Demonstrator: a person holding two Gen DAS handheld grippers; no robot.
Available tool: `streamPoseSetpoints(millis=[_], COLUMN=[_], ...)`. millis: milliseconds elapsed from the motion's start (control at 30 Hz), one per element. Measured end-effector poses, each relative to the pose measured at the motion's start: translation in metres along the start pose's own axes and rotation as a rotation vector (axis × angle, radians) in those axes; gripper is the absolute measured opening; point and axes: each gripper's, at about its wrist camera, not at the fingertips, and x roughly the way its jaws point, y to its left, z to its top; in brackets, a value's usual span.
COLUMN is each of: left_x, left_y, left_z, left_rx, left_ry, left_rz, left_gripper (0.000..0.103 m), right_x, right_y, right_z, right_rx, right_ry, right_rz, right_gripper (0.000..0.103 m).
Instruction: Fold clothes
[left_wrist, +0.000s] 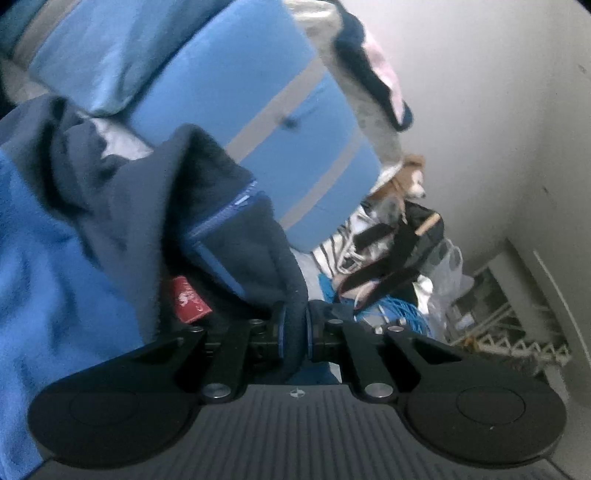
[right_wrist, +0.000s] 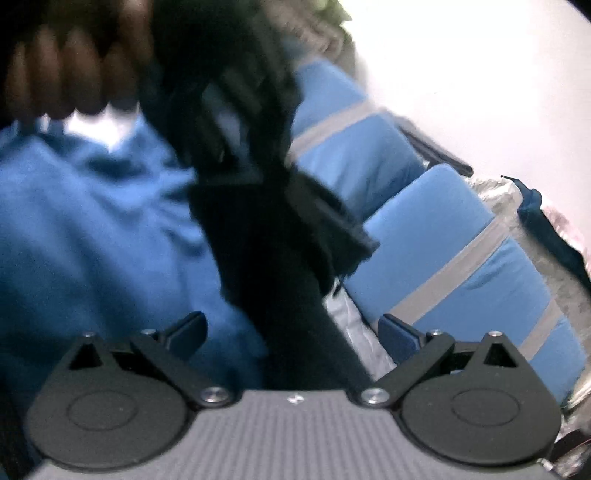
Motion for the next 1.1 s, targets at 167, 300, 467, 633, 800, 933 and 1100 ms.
streamPoseSetpoints(millis=[167, 300, 467, 633, 800, 933, 1100], left_x=[0.002, 0.006, 0.012, 0.015, -0.028, -0.033, -0.030], left_y=[-0.019, -0.039, -0.050, -0.057, -0.070, -0.059, -0.038], left_z=[-0.004, -0.010, -0.018, -0.019, -0.012, -0.004, 0.007], left_rx=[0.144, 0.327, 0.413, 0.469, 0.523, 0.515, 0.484], left_ry=[0.027, 0.065, 0.123, 0.119, -0.263, -0.317, -0.299], left_rz=[0.034, 0.089, 0.083, 0.112, 0.153, 0.368, 0.694], left_gripper=[0.010, 0.010, 0.010, 0.012, 0.071, 0.080, 0.080], right_x=[-0.003, 0.001, 0.005, 0.011, 0.017, 0.018, 0.018], right_y=[-0.001, 0.004, 0.008, 0.014, -0.002, -0.022, -0.039], right_z=[0.001, -0.001, -0.002, -0.005, -0.005, -0.007, -0.011], right_rx=[0.009, -0.023, -0.020, -0.040, 0.055, 0.184, 0.292], right_ry=[0.018, 0.046, 0.069, 0.098, 0.137, 0.160, 0.200], right_rz=[0.069, 0.078, 0.076, 0.064, 0.036, 0.023, 0.032], right_gripper=[0.082, 0.080, 0.068, 0.028, 0.023, 0.023, 0.022])
